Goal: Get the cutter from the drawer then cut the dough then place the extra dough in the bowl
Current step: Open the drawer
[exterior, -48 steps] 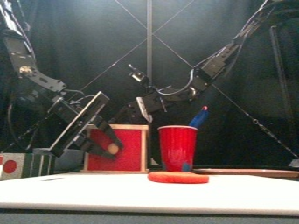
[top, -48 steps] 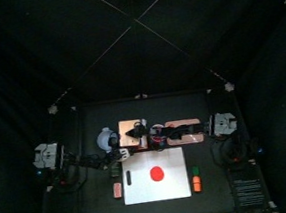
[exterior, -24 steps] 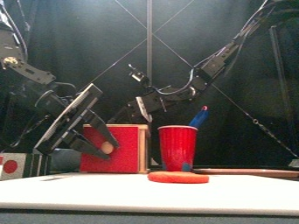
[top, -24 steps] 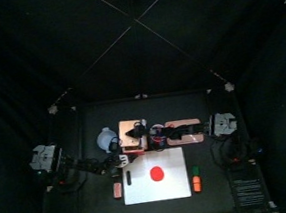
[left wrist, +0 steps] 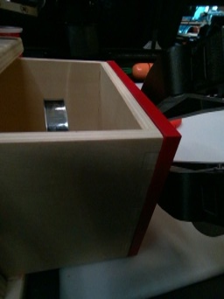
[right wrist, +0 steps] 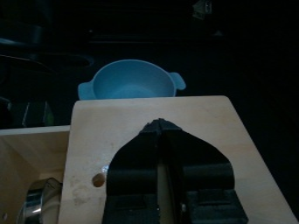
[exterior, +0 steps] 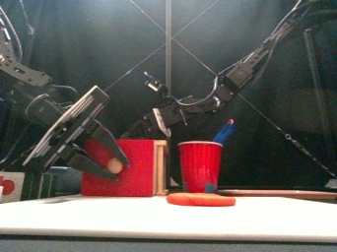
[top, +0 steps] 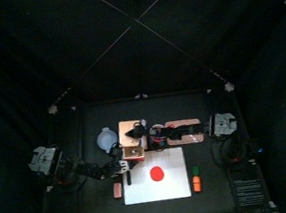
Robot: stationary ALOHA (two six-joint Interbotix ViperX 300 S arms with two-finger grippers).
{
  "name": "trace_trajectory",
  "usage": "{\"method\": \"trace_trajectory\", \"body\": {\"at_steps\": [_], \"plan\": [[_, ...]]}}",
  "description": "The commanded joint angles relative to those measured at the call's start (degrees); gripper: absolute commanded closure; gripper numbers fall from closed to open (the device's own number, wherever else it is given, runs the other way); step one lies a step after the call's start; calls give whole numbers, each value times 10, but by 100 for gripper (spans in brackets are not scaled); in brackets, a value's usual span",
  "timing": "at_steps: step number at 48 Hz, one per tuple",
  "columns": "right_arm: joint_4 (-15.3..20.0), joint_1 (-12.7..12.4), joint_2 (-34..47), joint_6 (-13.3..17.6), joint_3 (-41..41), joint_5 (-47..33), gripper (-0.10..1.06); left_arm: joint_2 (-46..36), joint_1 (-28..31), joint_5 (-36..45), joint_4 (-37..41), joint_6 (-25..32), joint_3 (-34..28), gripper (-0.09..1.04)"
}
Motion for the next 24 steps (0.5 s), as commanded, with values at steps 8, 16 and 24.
{"method": "trace_trajectory", "body": {"at_steps": [8, 16, 24], "plan": [[1, -5, -10, -2, -5, 4, 103, -3, -15, 6, 0, 4, -9, 41], [0, -5, -10, -2, -6, 4, 103, 0, -11, 6, 1, 5, -9, 40], [-4, -5, -10, -3, -7, 4, 103, 1, -10, 2, 0, 4, -4, 38]]}}
